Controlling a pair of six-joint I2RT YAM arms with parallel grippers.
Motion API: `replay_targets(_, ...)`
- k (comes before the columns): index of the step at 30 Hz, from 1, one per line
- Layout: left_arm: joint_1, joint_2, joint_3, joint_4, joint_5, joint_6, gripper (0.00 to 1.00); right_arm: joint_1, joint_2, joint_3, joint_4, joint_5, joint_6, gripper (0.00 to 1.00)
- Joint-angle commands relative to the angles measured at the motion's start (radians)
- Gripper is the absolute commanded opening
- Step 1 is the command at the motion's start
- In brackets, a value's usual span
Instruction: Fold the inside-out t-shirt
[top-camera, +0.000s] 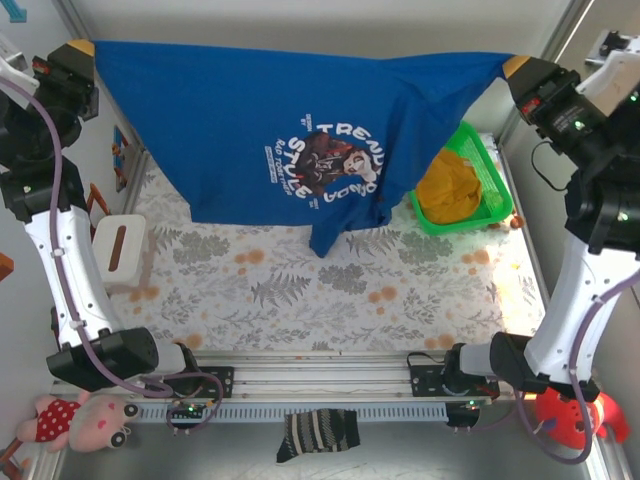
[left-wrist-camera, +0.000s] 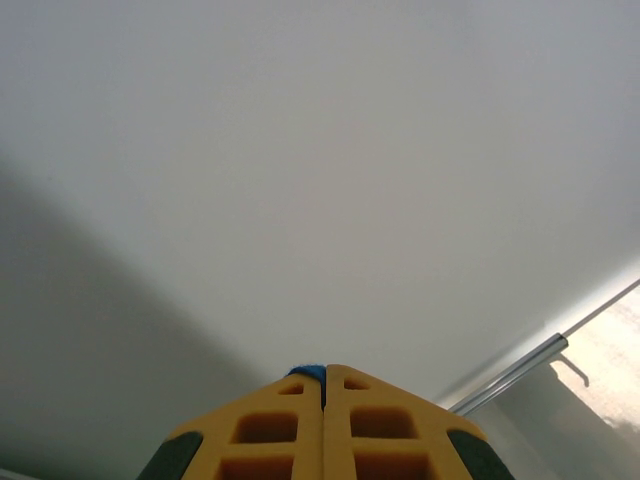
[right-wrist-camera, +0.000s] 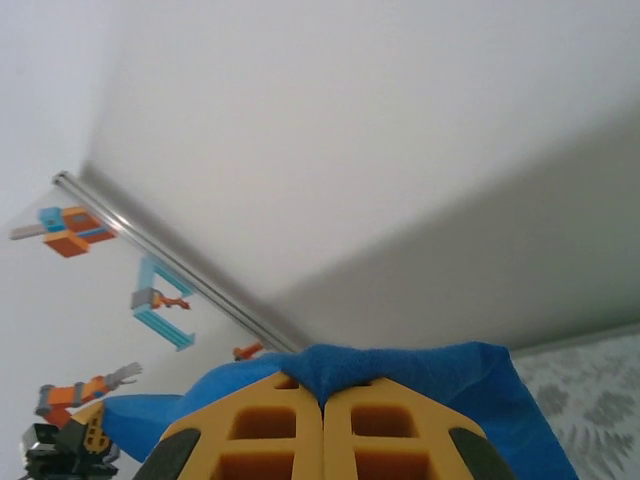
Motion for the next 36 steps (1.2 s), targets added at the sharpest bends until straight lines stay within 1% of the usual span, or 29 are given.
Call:
replay_targets(1, 0.022, -0.01, 0.01, -0.045, -0.031, -0.004, 0.0, -0.024, -0.018, -0.03, 0.049, 0.026, 0.036, 0.0)
replay_targets(3, 0.022, 0.027, -0.024, -0.065, -0.005, -0.006, 0.0, -0.024, -0.02, -0.127, 0.088, 0.02, 0.042, 0.0)
replay_targets(6, 0.014, 0.071, -0.091, -0.04, 0.033, -0.012, 0.0, -0.024, -0.022, -0.253, 0.153, 0.01, 0.059, 0.0)
replay_targets(9, 0.007, 0.105, -0.13, -0.041, 0.049, -0.006, 0.0, -0.024, -0.007, -0.311, 0.18, 0.004, 0.061, 0.0)
replay_targets(13, -0.018, 0.111, -0.143, -0.021, 0.05, -0.015, 0.0, -0.025, 0.025, -0.278, 0.177, -0.012, 0.057, 0.0)
replay_targets(17, -0.033, 0.099, -0.087, -0.016, 0.046, -0.021, 0.0, -0.024, 0.058, -0.16, 0.149, -0.022, 0.057, 0.0)
replay_targets(19, -0.036, 0.088, -0.062, -0.019, 0.046, -0.025, 0.0, -0.026, 0.058, -0.129, 0.132, -0.025, 0.057, 0.0)
replay_targets(22, -0.036, 0.047, -0.069, -0.025, 0.045, -0.024, 0.0, -0.025, 0.014, -0.156, 0.132, -0.022, 0.056, 0.0)
replay_targets(29, -0.035, -0.108, -0.187, -0.066, 0.01, 0.003, 0.0, -0.025, -0.172, -0.328, 0.16, -0.007, 0.063, 0.0)
replay_targets(32, -0.032, -0.141, -0.183, -0.094, -0.009, 0.018, 0.0, -0.024, -0.197, -0.312, 0.142, -0.006, 0.059, 0.0)
replay_targets(36, -0.034, -0.122, -0.122, -0.142, -0.009, 0.029, 0.0, -0.024, -0.173, -0.237, 0.117, -0.009, 0.06, 0.0)
